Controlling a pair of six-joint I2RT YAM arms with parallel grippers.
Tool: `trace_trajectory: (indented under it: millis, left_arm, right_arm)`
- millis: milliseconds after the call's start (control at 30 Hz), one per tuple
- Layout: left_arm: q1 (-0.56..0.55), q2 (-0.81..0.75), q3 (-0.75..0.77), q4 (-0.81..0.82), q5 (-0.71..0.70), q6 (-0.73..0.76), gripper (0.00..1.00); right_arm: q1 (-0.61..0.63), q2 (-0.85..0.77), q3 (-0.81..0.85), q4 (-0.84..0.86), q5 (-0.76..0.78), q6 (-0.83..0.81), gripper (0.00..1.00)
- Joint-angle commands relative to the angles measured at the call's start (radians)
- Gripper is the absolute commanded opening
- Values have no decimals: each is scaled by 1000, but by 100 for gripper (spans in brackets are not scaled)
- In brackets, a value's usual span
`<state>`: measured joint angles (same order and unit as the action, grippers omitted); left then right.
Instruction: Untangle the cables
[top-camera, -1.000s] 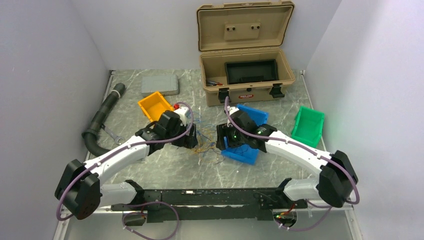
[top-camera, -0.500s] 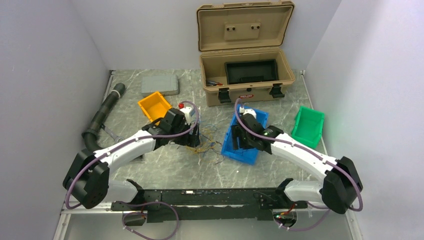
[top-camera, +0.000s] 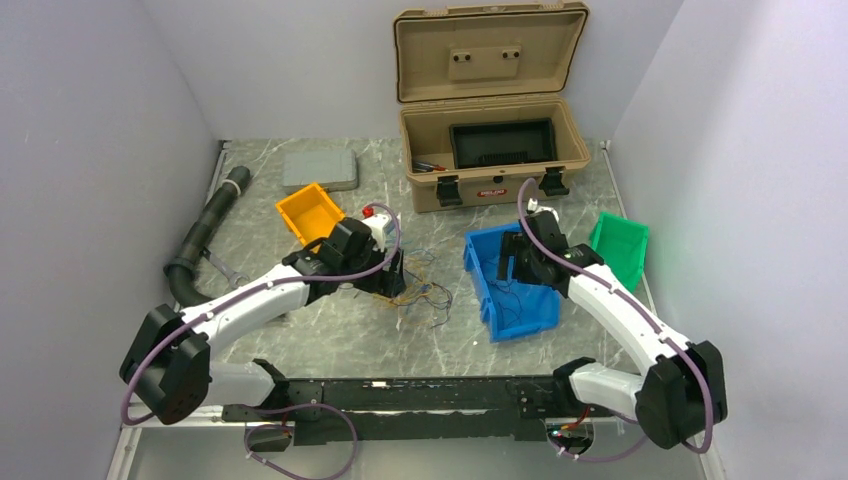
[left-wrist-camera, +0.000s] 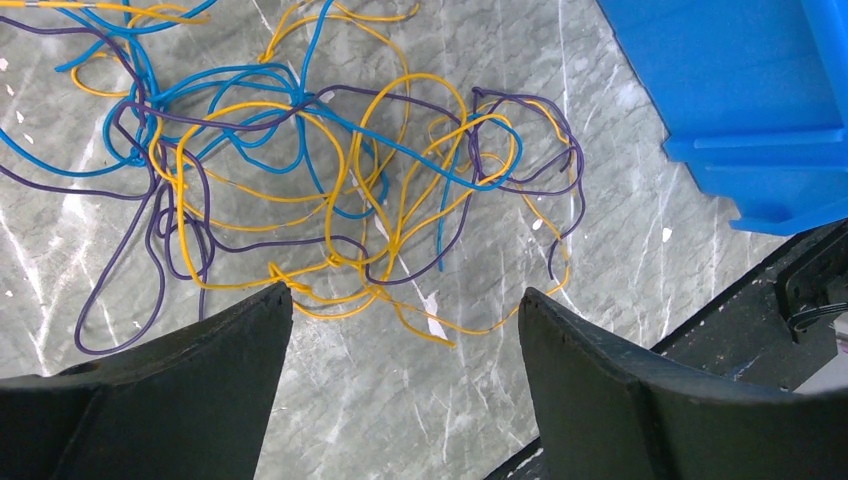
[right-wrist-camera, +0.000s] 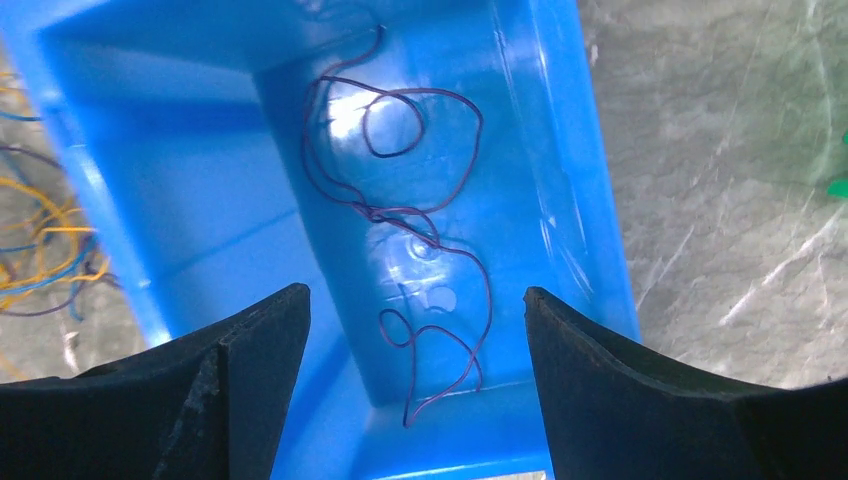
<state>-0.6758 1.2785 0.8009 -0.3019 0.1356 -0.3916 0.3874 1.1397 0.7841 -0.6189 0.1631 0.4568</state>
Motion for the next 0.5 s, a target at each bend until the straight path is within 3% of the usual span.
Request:
trace_trajectory:
  millis: [0, 133, 300, 467]
  left_arm:
    - [-3, 13, 49, -9, -31, 20, 86]
    - [-2, 86, 89, -11, -47, 15, 86]
    - [-1, 180, 131, 17, -52, 4, 87]
    - [27, 272, 137, 66, -14, -22, 85]
  right_arm:
    - [0, -75, 111, -17, -47, -59, 81]
    - [35, -100, 190, -68, -108, -111, 80]
    - [246, -70, 238, -95, -97, -46, 79]
    - [377, -78, 140, 66, -248, 110, 77]
